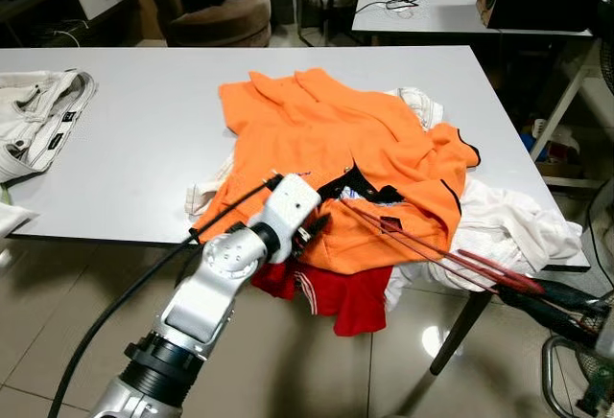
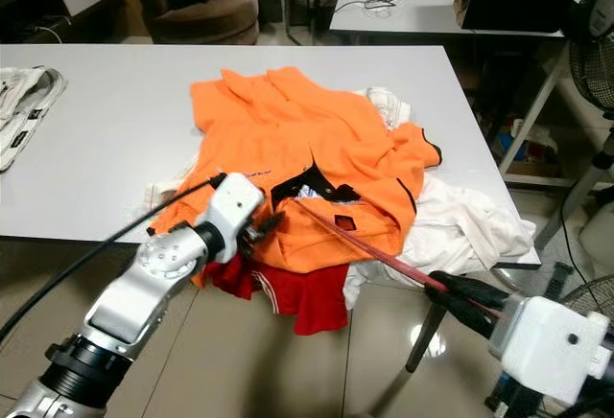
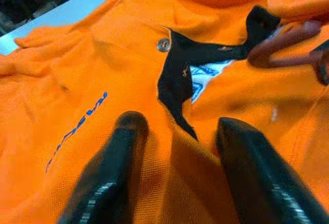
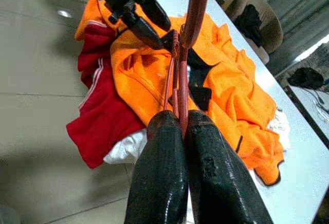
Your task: Hang hanger
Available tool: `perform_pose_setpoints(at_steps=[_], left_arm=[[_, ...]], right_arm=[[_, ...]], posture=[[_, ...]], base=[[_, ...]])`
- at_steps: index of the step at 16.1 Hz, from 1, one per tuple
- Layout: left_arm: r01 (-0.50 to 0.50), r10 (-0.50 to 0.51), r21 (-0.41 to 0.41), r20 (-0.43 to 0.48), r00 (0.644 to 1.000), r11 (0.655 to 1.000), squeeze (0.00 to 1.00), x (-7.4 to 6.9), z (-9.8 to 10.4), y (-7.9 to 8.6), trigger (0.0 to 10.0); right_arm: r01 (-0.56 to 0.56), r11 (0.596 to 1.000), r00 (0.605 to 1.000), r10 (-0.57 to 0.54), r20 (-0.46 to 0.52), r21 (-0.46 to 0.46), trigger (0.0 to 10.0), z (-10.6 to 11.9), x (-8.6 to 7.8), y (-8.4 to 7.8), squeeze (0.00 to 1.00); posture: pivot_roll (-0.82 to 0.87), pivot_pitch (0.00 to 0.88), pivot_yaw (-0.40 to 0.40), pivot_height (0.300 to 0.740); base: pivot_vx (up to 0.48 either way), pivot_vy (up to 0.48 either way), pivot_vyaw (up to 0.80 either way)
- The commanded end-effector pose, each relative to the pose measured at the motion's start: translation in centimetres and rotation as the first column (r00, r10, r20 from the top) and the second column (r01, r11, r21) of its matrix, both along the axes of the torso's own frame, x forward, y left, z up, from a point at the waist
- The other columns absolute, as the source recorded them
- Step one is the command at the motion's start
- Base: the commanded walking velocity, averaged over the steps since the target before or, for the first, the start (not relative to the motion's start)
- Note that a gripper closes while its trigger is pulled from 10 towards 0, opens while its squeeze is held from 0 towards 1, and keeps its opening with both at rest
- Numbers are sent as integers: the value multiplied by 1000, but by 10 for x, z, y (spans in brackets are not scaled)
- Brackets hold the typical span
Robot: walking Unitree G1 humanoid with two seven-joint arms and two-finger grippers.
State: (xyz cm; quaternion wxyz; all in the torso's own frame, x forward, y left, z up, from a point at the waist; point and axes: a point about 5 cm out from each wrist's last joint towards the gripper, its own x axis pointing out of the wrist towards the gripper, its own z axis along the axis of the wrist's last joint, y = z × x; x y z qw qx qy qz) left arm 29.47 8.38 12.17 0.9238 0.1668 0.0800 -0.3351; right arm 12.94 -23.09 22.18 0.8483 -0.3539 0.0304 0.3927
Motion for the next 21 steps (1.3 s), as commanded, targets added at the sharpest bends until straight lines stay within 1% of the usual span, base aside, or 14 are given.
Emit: perform_pose_setpoints(at_steps=[1, 5, 8, 10, 14, 16, 18, 19, 20, 21], left_arm=[[2, -2, -4, 0, 1000, 1000, 0, 0, 0, 4, 0], [23, -23, -19, 4, 1000, 1000, 0, -4, 1, 8, 0], [24, -24, 1, -4, 1000, 1000, 0, -6, -2, 11, 0], [-1, 1, 23, -18, 1000, 1000, 0, -4, -5, 12, 0], [-35, 36, 11, -49, 998, 999, 0, -2, -10, 12, 0], [-35, 31, -51, -79, 996, 998, 0, 0, -9, 6, 0], [-42, 26, -143, -113, 993, 989, 0, -1, -4, 2, 0], [-29, 1, -208, -133, 991, 978, 0, -3, 1, -1, 0], [-49, 13, -260, -139, 990, 964, 573, -4, 5, 1, 9725], [-66, 28, -279, -138, 990, 958, 1000, -4, 6, 3, 10000]], right_arm=[[-29, 999, 1000, 29, 2, -28, 10000, 1, 2, 1, 0], [-42, 997, 999, 43, 10, -72, 10000, -3, 11, 0, 0], [-41, 996, 999, 43, 22, -80, 10000, -5, 14, 1, 0], [-40, 996, 999, 43, 29, -82, 10000, -4, 14, 1, 0], [-29, 996, 998, 33, 44, -90, 10000, -3, 15, -1, 0], [-29, 996, 998, 33, 44, -87, 10000, -3, 15, -1, 0], [-24, 996, 998, 29, 49, -87, 10000, -3, 15, -1, 0], [-23, 996, 998, 27, 52, -85, 10000, -2, 16, -2, 0], [-27, 996, 998, 31, 51, -81, 10000, -3, 16, -1, 0], [-30, 997, 998, 33, 47, -73, 10000, -3, 16, 0, 0]], posture=[[-280, 0, 72, 740], [-267, 0, 63, 740], [-265, 0, 66, 740], [-267, 0, 70, 740], [-270, 0, 72, 740], [-272, 0, 77, 740], [-273, 0, 79, 740], [-273, 0, 79, 740], [-271, 0, 79, 740], [-271, 0, 78, 740]], base=[[0, 0, 0], [0, 0, 0], [0, 0, 0], [0, 0, 0], [0, 0, 0], [0, 0, 0], [0, 0, 0], [0, 0, 0], [0, 0, 0], [0, 0, 0]])
